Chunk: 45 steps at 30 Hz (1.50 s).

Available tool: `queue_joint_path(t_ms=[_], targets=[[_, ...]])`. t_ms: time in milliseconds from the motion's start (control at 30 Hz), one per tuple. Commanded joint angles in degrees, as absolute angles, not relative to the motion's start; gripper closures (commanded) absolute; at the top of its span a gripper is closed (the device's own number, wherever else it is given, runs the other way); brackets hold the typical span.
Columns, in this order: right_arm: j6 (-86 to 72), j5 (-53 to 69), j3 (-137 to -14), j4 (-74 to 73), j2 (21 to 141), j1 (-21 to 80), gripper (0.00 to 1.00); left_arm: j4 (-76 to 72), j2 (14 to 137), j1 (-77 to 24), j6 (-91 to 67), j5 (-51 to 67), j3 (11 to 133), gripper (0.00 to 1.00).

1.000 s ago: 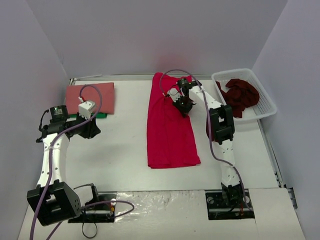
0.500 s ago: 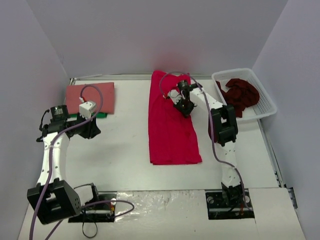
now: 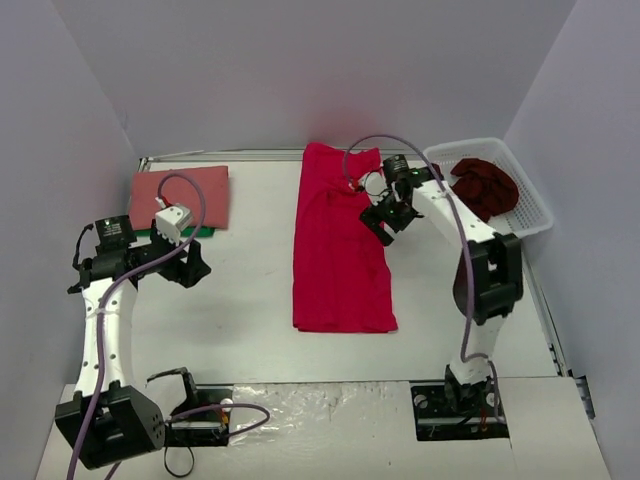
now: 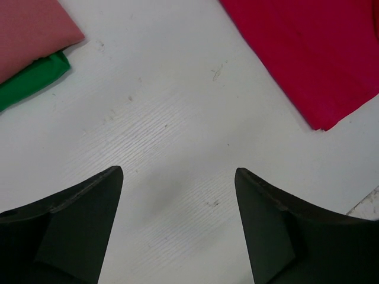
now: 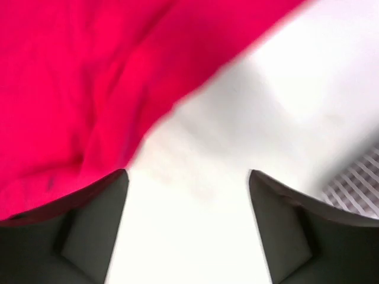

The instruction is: Fold and stack the t-shirts

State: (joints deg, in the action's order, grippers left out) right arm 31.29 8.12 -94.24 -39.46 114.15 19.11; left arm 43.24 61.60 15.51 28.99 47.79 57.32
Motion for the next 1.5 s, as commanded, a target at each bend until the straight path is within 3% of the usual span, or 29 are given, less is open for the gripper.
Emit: queue_joint_path(t_ms=[0,33,167,200,267,367,533,633,733,967,1300,1467], targets=[[27.4,5.0,-91.9,-41.7,98.9,18.5,0.17,42.9,59.0,15.8,28.1,50.5,59.3,0.24],[27.1,5.4,-90.5,-42.0,92.4,18.5,0.13,41.9,59.1,15.8,27.6,50.5,59.1,0.17],[24.8,11.8,-83.6,-36.1,71.7,11.8,0.04,38.4,60.5,15.7,24.2,50.1,57.7,0.07],[22.7,13.3,-81.1,-29.7,67.0,6.2,0.0,37.3,60.8,15.6,22.8,49.3,57.6,0.06],[17.5,13.0,-69.8,-19.8,53.9,4.3,0.0,36.7,61.9,15.6,22.0,48.5,57.7,0.03],[20.4,19.1,-60.4,-16.5,46.9,3.3,0.0,36.6,62.8,14.9,21.3,48.4,57.8,0.06],[21.4,25.6,-51.9,-17.0,55.4,2.9,0.0,37.0,62.5,14.3,22.4,47.5,57.4,0.06],[17.6,27.1,-46.8,-11.1,52.2,1.0,0.0,35.5,61.4,14.3,21.7,46.3,55.8,0.06],[16.4,26.0,-44.6,-8.7,47.7,0.7,0.0,35.6,61.2,14.3,22.6,47.4,55.2,0.06],[16.7,25.5,-47.1,-11.9,51.9,-1.7,0.0,48.1,69.1,11.9,32.8,53.8,60.3,0.06],[18.4,26.0,-48.4,-13.0,57.0,-2.2,0.0,34.8,69.9,-22.0,33.3,24.9,55.7,0.06],[25.6,12.4,-54.8,-19.5,66.7,5.3,0.0,29.6,72.8,-35.8,36.8,11.5,54.1,0.06]])
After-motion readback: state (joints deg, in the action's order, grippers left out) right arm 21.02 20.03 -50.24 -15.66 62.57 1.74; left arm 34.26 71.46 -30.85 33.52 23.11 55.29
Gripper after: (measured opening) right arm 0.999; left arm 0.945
